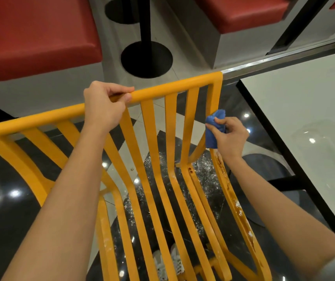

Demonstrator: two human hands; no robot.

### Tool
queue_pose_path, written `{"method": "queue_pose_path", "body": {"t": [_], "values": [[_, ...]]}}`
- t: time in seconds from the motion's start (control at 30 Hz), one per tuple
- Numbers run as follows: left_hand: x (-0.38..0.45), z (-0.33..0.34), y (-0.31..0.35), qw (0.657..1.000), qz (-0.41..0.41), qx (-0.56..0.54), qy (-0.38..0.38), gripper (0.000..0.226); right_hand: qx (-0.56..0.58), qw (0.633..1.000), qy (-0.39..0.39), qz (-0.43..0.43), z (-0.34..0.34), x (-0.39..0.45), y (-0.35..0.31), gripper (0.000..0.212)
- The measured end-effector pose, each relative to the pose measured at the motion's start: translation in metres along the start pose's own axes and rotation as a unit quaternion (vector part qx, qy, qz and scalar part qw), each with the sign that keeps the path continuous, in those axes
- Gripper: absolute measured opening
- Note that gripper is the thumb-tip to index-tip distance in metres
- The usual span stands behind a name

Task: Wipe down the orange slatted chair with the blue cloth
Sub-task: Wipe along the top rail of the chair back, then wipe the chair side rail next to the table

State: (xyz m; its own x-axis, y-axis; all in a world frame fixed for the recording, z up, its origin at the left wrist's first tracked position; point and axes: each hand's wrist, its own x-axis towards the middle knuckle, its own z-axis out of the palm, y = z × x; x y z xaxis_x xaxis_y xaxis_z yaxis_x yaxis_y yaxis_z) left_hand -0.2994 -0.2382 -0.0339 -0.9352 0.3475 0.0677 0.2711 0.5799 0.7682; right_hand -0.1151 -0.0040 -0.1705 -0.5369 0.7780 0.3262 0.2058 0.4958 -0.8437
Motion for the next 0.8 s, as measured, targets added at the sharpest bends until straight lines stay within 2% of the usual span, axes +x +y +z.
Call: {"method": "queue_pose_path", "body": {"t": [0.2, 0.33, 0.4, 0.57, 0.67, 0.8], "values": [[0.003, 0.0, -0.003, 1.0, 0.013, 0.005, -0.001, 0.021, 0.021, 0.998, 0.056, -0.004, 0.014, 0.0, -0.008, 0.018], [-0.001, 0.001, -0.003, 0.999, 0.029, 0.038, -0.005, 0.022, -0.021, 0.999, -0.024, 0.031, -0.007, -0.024, 0.007, 0.02], [-0.005, 0.005, 0.0, 0.995, 0.066, 0.069, -0.009, 0.026, -0.028, 0.998, -0.035, 0.044, -0.013, -0.012, 0.003, 0.023], [-0.013, 0.064, 0.038, 0.944, 0.238, 0.222, -0.054, 0.045, 0.084, 0.995, 0.059, 0.0, 0.007, 0.023, -0.04, 0.04], [-0.013, 0.115, 0.062, 0.914, 0.285, 0.275, -0.091, 0.052, 0.103, 0.99, 0.046, 0.084, 0.03, 0.011, -0.034, 0.053], [-0.012, 0.156, 0.07, 0.892, 0.307, 0.323, -0.071, 0.062, 0.049, 0.988, 0.047, 0.139, 0.035, -0.029, 0.001, 0.044]]}}
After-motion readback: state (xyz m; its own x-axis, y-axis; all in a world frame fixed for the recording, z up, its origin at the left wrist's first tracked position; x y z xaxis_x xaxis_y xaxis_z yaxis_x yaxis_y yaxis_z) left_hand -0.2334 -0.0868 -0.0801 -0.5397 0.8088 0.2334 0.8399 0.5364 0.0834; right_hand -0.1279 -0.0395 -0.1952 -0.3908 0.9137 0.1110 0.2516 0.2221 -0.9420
